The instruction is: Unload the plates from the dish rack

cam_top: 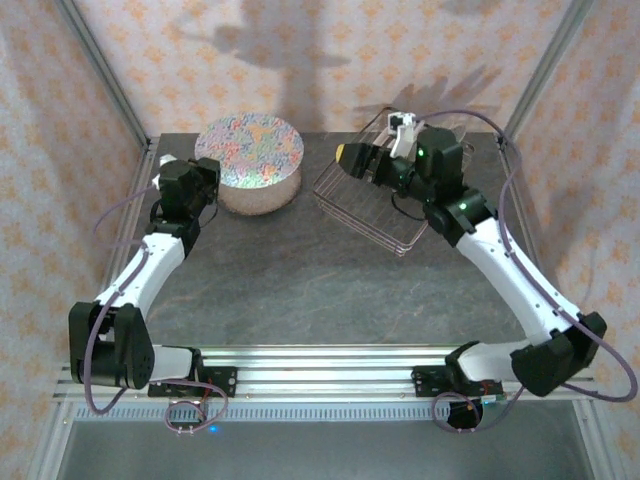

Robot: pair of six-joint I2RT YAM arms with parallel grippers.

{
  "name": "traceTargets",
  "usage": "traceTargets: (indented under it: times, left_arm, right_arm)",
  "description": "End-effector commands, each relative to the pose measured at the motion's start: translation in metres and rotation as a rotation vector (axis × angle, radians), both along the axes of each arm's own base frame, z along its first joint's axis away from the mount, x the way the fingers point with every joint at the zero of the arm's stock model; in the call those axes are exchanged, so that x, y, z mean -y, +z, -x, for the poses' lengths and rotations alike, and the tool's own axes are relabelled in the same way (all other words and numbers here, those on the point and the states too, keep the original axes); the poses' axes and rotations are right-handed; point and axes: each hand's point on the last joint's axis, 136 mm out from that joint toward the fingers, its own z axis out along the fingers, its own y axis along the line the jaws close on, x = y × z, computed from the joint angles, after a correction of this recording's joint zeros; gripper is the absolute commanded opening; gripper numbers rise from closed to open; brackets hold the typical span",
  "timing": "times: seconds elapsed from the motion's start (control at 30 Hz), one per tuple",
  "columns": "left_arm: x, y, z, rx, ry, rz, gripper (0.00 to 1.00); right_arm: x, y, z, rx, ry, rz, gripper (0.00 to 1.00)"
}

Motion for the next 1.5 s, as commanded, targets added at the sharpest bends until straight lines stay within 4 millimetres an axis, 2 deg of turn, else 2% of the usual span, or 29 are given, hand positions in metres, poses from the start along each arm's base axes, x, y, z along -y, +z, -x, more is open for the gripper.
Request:
traceTargets:
  times: [0.0,0.13,0.2,0.37,0.53,0.93,1.47]
  left_arm:
    - [-0.019,0.010,-0.001,0.094,0.063,-0.084,0.00]
    - [-0.029,-0.016,-0.008,0.084,0.082,-0.094,0.00]
    - [-0.033,-0.027,-0.012,0.077,0.091,-0.104,0.00]
    - [-0.041,-0.051,-0.027,0.057,0.094,-0.126,0.00]
    - [-0.043,-0.067,-0.045,0.044,0.078,-0.135,0.00]
    - [-0.040,-0.092,-0.073,0.014,0.034,-0.149,0.00]
    - [-0.040,-0.115,-0.095,-0.007,0.007,-0.137,0.00]
  right_arm:
    - [0.004,0.044,0.010,0.311,-0.044,-0.048,0.84]
    - [-0.003,0.018,0.009,0.330,-0.055,0.008,0.89]
    - [-0.005,0.013,0.009,0.326,-0.056,0.018,0.92]
    - [-0.006,0.010,0.011,0.298,-0.051,0.032,0.93]
    - [-0.010,0.008,0.010,0.275,-0.033,0.036,0.93]
    - [-0.007,0.005,0.011,0.253,-0.043,0.045,0.93]
    - [-0.011,0.003,0.013,0.232,-0.021,0.047,0.93]
